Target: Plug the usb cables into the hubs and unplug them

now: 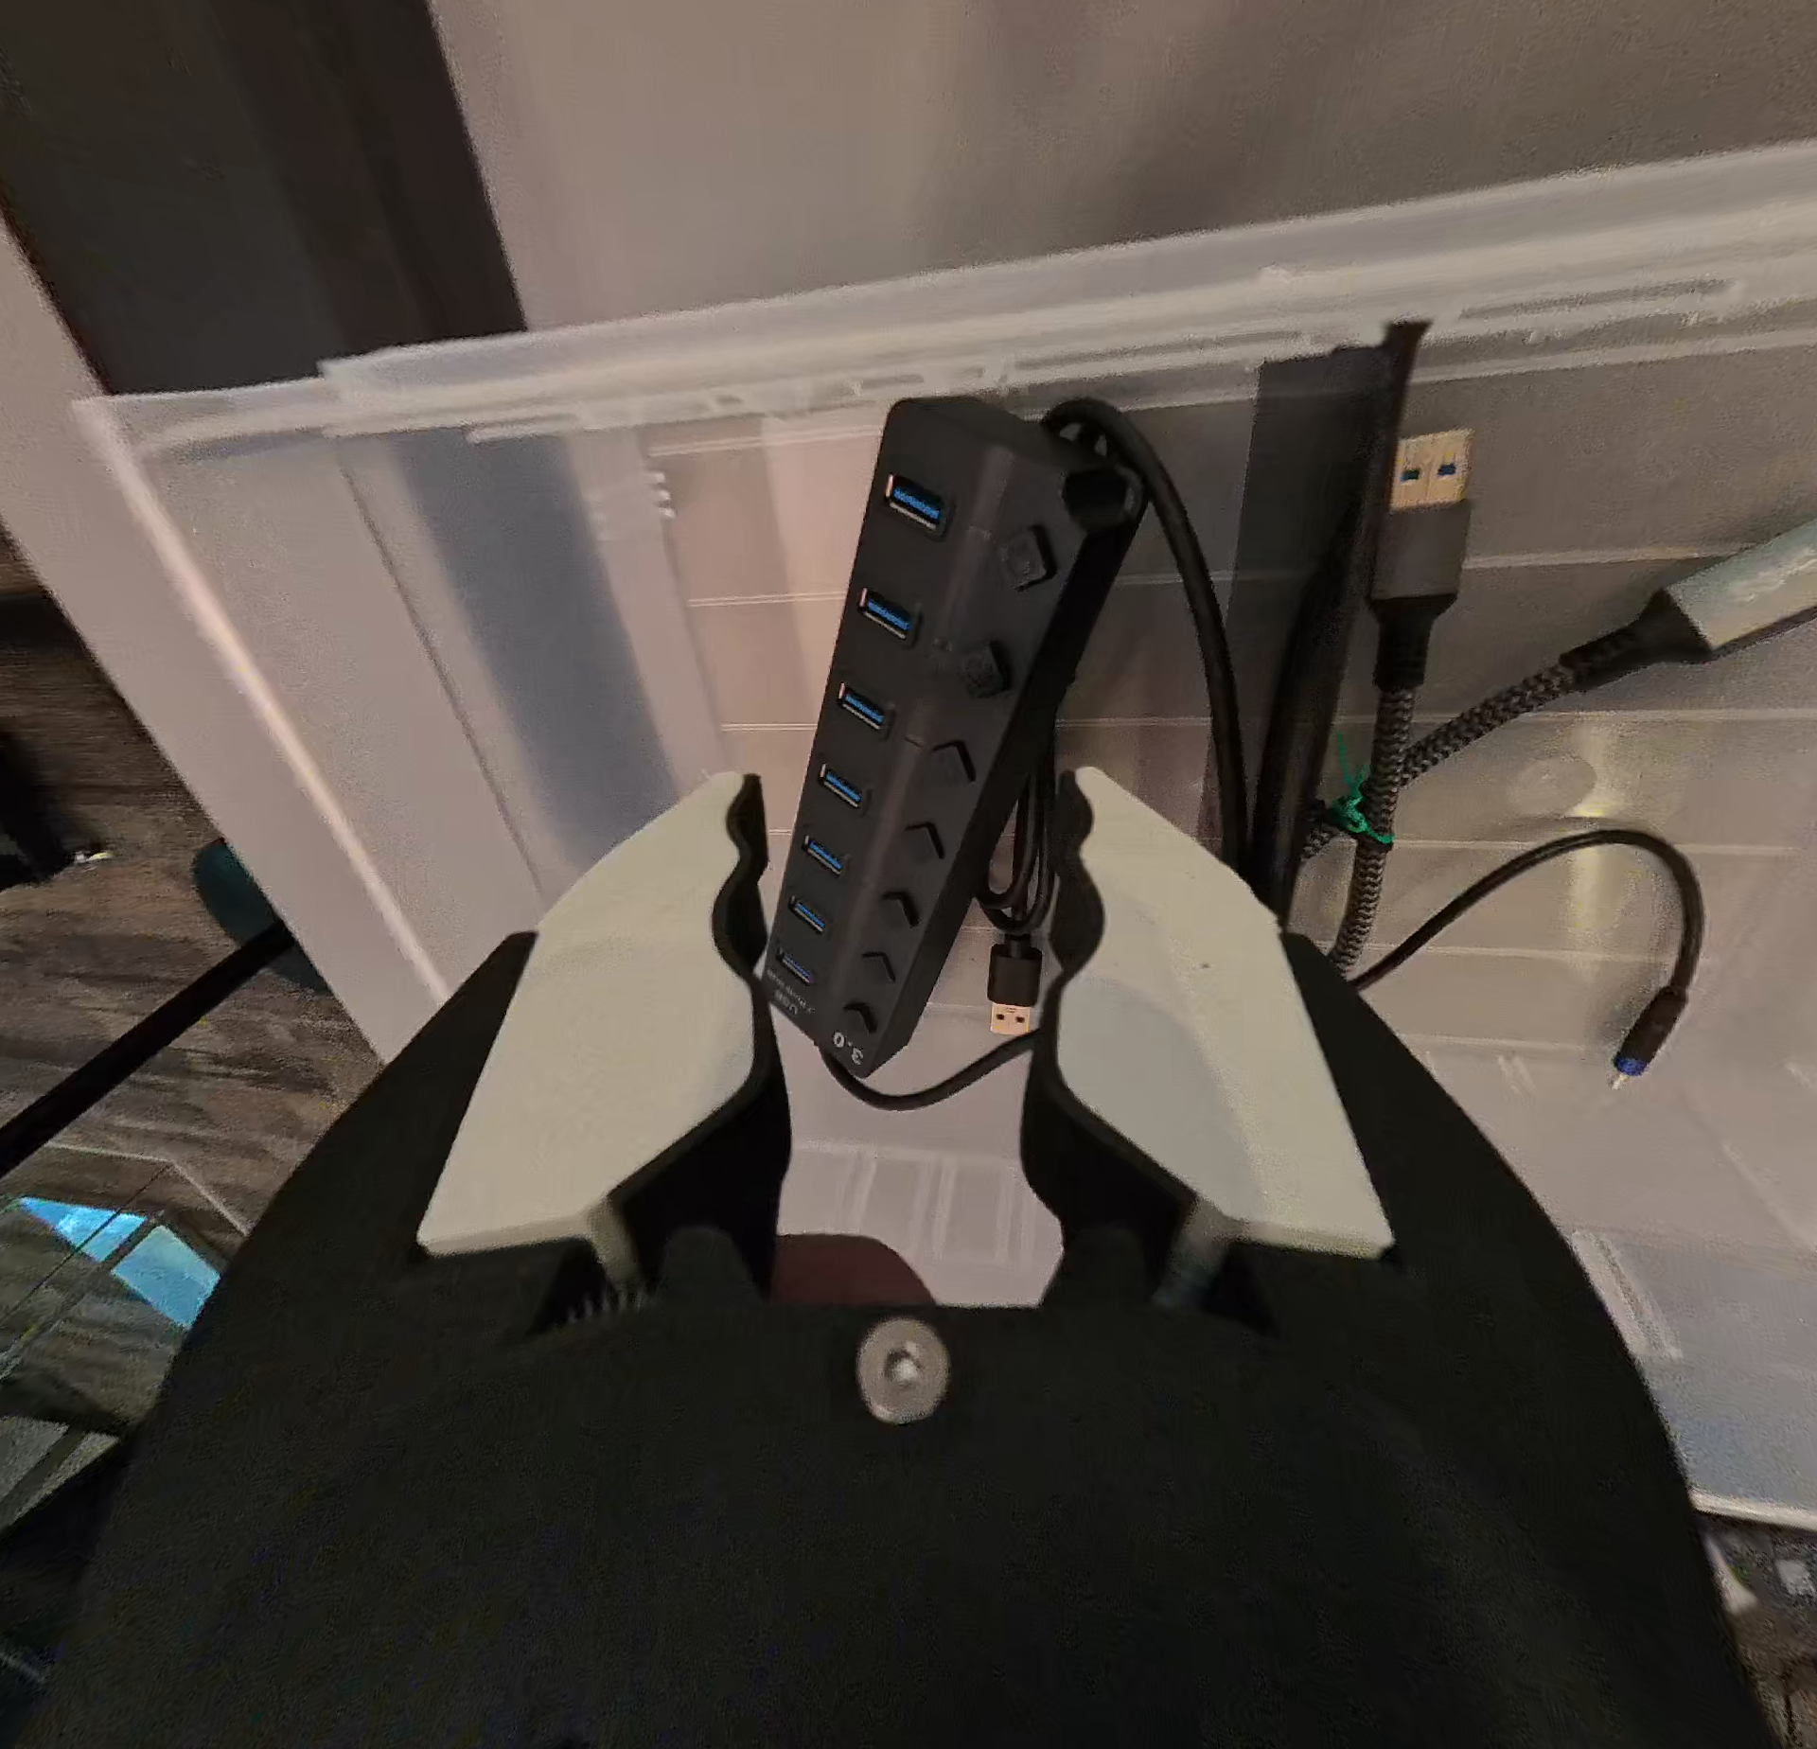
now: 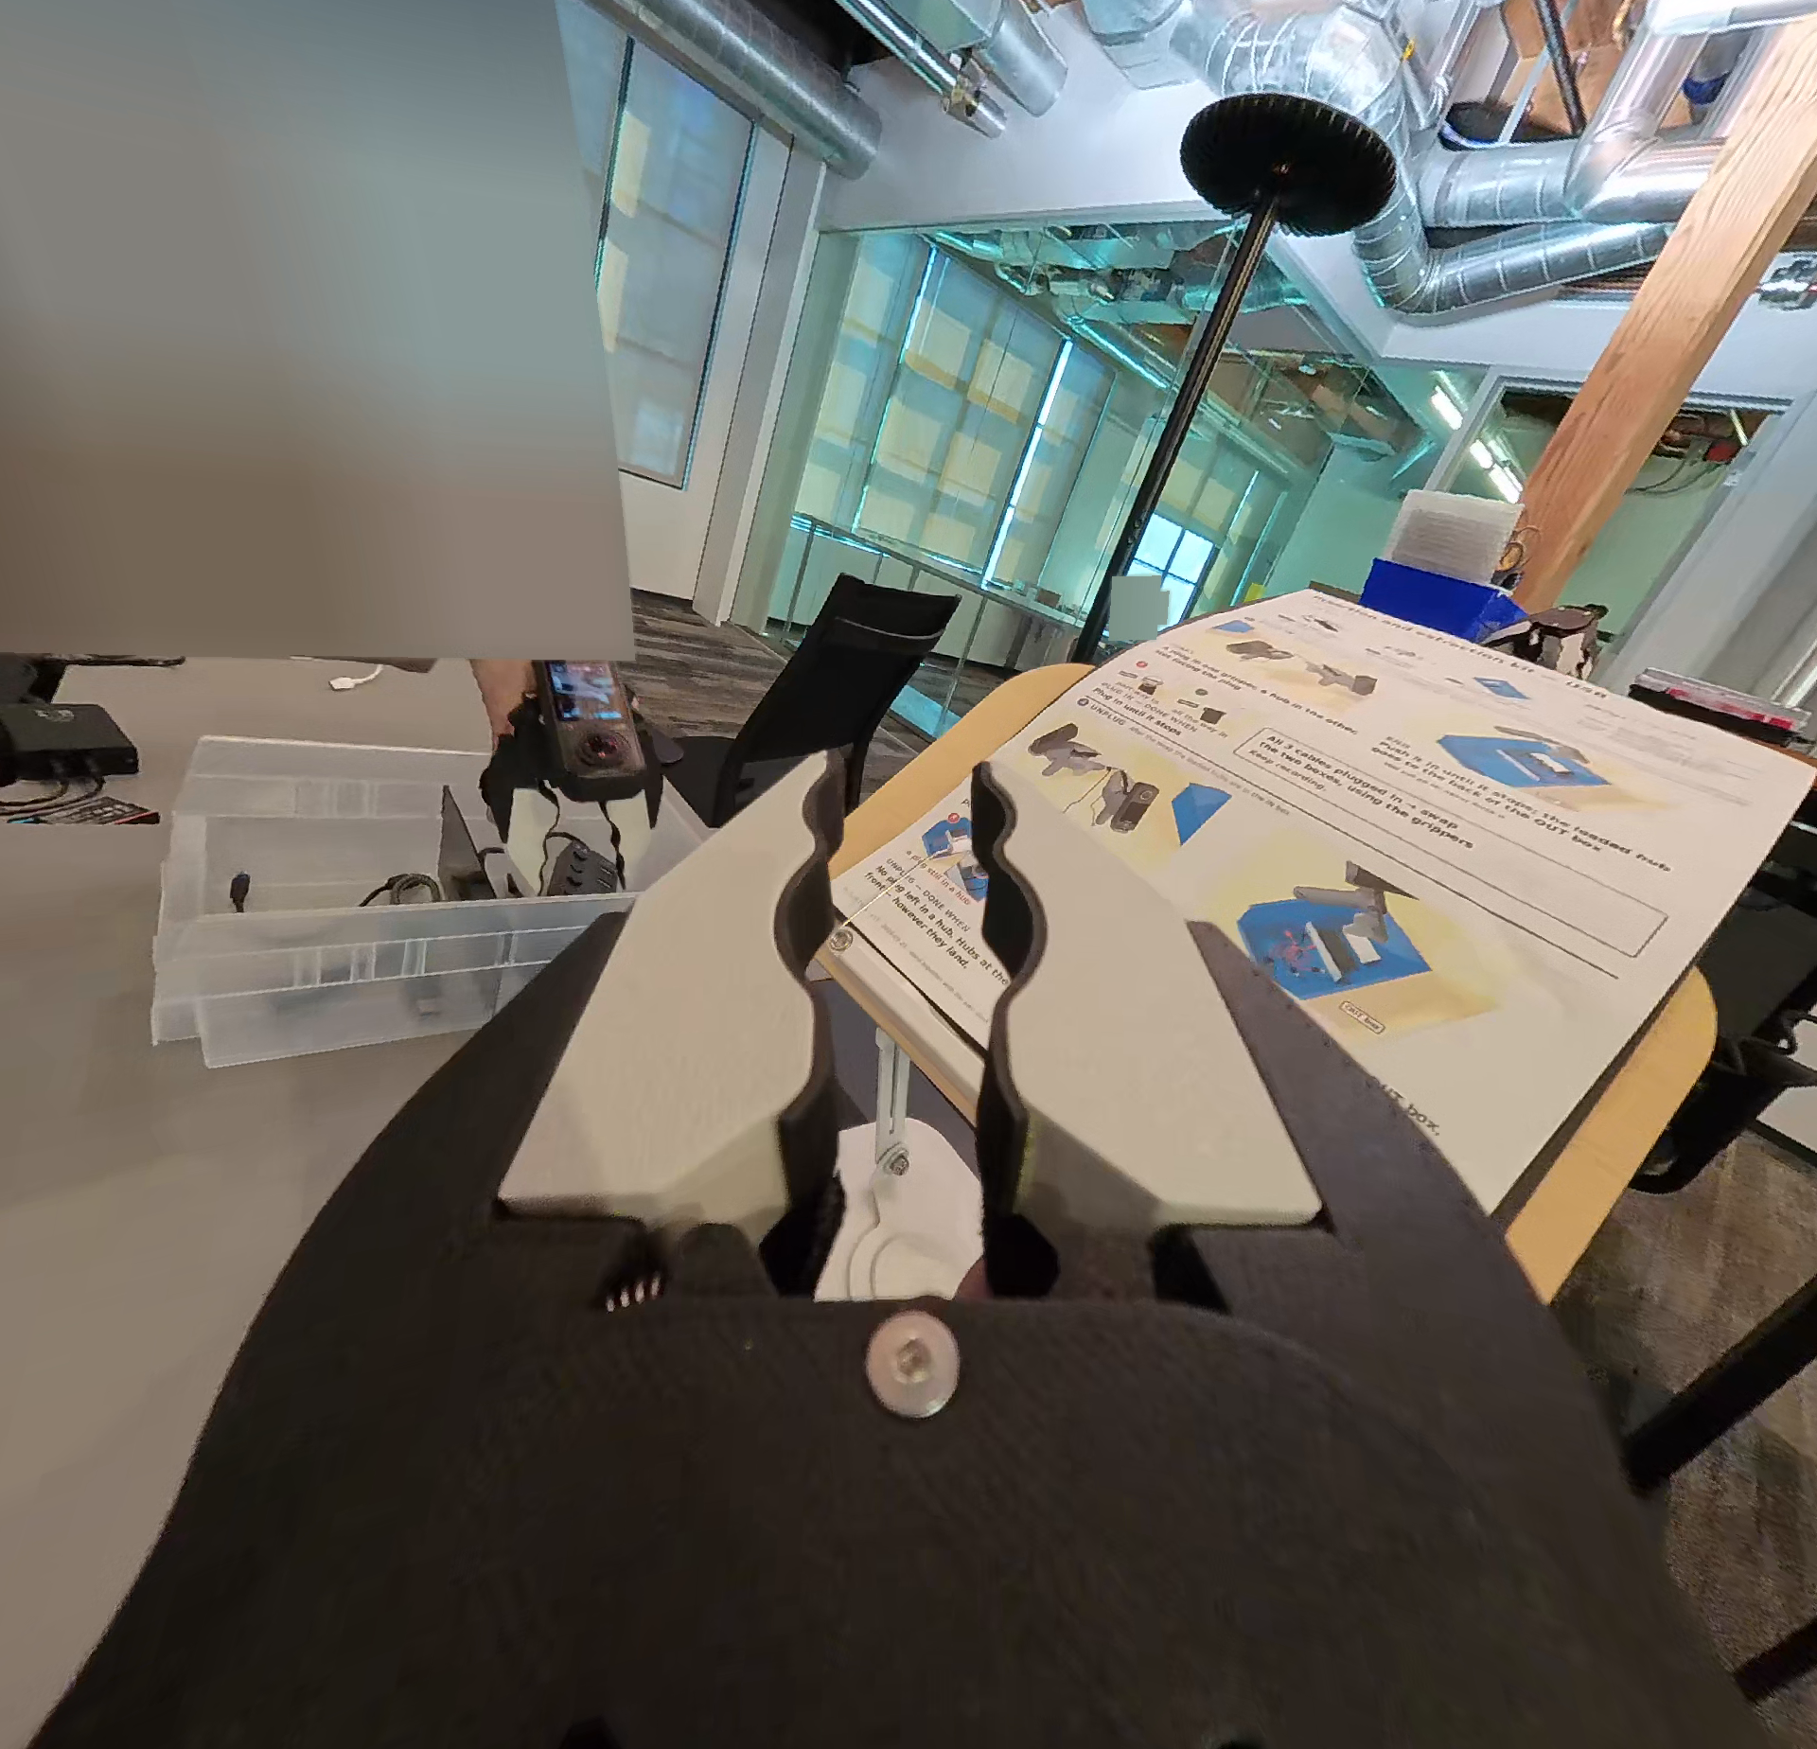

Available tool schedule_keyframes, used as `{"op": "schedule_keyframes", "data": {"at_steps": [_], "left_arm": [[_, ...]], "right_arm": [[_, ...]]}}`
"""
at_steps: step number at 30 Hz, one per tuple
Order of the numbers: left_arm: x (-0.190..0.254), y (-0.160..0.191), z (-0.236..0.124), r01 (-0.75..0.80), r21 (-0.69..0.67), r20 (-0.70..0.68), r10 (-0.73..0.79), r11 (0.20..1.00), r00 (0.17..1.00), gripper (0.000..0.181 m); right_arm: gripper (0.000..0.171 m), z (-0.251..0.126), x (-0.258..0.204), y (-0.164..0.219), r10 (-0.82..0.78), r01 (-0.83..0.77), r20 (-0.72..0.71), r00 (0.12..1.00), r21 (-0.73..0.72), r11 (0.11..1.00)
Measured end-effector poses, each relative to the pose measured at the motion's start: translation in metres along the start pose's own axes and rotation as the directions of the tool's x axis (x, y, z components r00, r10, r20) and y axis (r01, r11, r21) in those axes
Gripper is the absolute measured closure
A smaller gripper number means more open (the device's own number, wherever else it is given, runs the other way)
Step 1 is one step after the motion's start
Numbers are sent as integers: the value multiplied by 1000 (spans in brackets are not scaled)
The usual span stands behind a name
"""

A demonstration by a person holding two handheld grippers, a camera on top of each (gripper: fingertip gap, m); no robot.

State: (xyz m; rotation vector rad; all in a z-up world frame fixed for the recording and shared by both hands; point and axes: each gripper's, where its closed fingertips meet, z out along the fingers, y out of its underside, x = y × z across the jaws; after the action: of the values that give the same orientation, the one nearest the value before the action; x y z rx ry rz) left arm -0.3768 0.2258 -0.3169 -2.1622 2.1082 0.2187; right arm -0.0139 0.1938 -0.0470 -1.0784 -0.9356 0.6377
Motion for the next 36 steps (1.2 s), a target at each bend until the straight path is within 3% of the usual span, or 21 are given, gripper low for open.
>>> {"op": "schedule_keyframes", "data": {"at_steps": [7, 15, 26, 36], "left_arm": [[5, 3, 28, -44, -50, -105, 38, 998, 994, 105], [17, 3, 55, -69, -78, -184, 54, 995, 981, 115], [17, 3, 54, -111, -102, -175, 92, 989, 980, 122], [7, 3, 39, -99, -86, -69, 93, 991, 993, 123]], "right_arm": [[147, 4, -3, 11, 40, -40, 44, 998, 8, 999], [146, 9, -7, 22, 35, -34, 62, 997, -22, 999], [146, 9, -5, 24, 34, -32, 59, 998, -31, 999], [145, 6, -2, 24, 25, -23, 45, 999, -33, 999]]}}
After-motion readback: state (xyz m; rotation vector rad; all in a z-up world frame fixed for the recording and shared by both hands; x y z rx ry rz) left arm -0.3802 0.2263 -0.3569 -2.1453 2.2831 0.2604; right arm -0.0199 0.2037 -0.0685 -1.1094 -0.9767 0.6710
